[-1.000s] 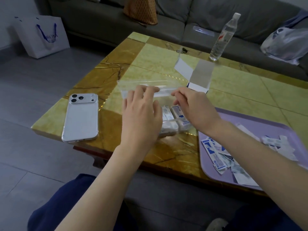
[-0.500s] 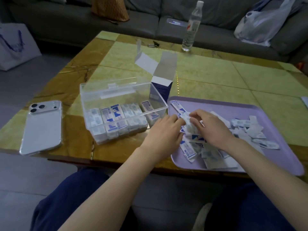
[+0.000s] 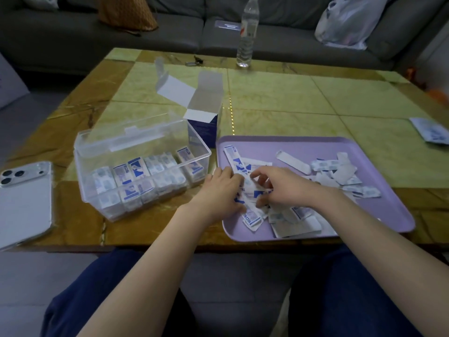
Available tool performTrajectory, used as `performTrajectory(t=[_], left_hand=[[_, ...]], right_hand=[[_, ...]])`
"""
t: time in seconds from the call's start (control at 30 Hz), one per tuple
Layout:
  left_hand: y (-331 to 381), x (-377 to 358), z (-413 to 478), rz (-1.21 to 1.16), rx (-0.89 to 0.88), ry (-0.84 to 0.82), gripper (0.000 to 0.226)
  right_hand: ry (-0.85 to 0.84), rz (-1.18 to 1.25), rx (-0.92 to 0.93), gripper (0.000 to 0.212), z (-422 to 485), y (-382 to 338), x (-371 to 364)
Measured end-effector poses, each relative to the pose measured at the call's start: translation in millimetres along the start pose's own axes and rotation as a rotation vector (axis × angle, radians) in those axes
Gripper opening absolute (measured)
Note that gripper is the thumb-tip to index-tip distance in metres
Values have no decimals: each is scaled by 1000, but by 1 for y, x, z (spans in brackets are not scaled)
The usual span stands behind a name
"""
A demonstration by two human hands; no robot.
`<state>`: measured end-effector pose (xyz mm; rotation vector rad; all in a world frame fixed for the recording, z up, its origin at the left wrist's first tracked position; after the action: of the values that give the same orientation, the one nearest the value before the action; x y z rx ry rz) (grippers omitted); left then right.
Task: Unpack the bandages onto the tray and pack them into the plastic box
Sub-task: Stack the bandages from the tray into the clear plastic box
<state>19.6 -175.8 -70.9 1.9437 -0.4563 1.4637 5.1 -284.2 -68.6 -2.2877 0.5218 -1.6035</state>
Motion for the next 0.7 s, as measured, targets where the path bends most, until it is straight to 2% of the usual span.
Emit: performTrajectory(t=[0.2, 0.37, 0.47, 0.57, 0.63, 0.7], left_hand=[[0, -1, 7, -65, 40, -32, 50], [0, 7, 9, -79, 68, 68, 31], [-5, 14, 12, -196, 130, 222, 19], [-7, 23, 12, -279, 156, 341, 16], [-5, 28, 11, -281, 139, 412, 19], [-2, 36, 9, -266, 112, 509, 28]], right_hand=[[-69, -11, -74, 53, -2, 1, 1], [-46, -89, 6, 8, 3, -11, 4], [-13, -85, 49, 26, 6, -17, 9], [42, -34, 83, 11, 10, -23, 16], [125, -107, 105, 2, 11, -26, 25], [204, -261, 111, 12, 10, -28, 34]])
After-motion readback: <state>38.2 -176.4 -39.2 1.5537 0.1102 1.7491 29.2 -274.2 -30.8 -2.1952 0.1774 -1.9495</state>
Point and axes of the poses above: each hand's wrist, its own z-axis towards the middle knuckle, its own x-axis out of the back of the hand, y = z × x, the point moved 8 cm from there along z, towards the middle knuckle, and after that the axes turned 1 degree about -y, right-handed, at the moved point
